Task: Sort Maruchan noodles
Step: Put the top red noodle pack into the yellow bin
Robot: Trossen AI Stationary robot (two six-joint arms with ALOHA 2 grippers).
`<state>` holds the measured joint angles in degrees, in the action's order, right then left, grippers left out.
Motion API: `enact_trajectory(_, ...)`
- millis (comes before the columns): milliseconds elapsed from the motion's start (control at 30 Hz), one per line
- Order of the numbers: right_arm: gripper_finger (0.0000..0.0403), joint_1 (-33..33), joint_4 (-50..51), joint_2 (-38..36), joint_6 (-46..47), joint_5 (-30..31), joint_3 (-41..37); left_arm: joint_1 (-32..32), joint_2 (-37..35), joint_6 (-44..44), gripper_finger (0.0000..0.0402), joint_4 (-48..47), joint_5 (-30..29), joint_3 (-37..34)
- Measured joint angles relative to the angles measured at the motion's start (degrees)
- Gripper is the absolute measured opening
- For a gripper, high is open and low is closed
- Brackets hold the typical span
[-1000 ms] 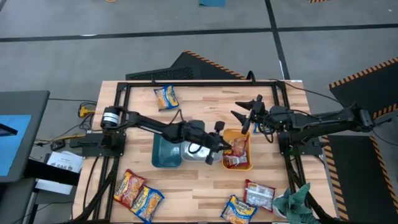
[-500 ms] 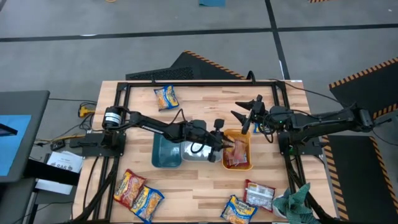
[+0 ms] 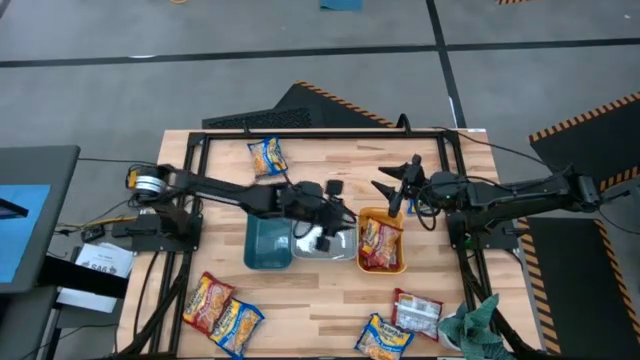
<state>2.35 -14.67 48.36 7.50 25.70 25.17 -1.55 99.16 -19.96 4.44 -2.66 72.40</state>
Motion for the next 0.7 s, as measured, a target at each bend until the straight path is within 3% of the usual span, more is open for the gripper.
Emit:
enact_trajectory(167, 0.0249, 0.0, 1.2, 0.0, 1.52, -0.06, 0.0, 2.44, -11.86, 7.61, 0.0142, -4.95, 3.33, -7.95)
enact_trajectory(300, 0.0249, -0.07, 2.21, 0.0, 2.55, -0.33, 0.0, 2.88, -23.91, 11.4, 0.0142, 4.74, 3.41, -22.33)
enact_trajectory(467, 0.0249, -0.07, 2.38, 0.07, 3.17, -0.36, 0.0, 2.66, -40.74, 14.3, 0.0142, 19.67, -0.74, -40.22)
enact_trajectory(700, 0.0249, -0.04, 2.04, 0.08, 3.57, -0.38, 0.0, 2.61, -59.37, 15.23, 0.0142, 23.61, -5.21, -51.31)
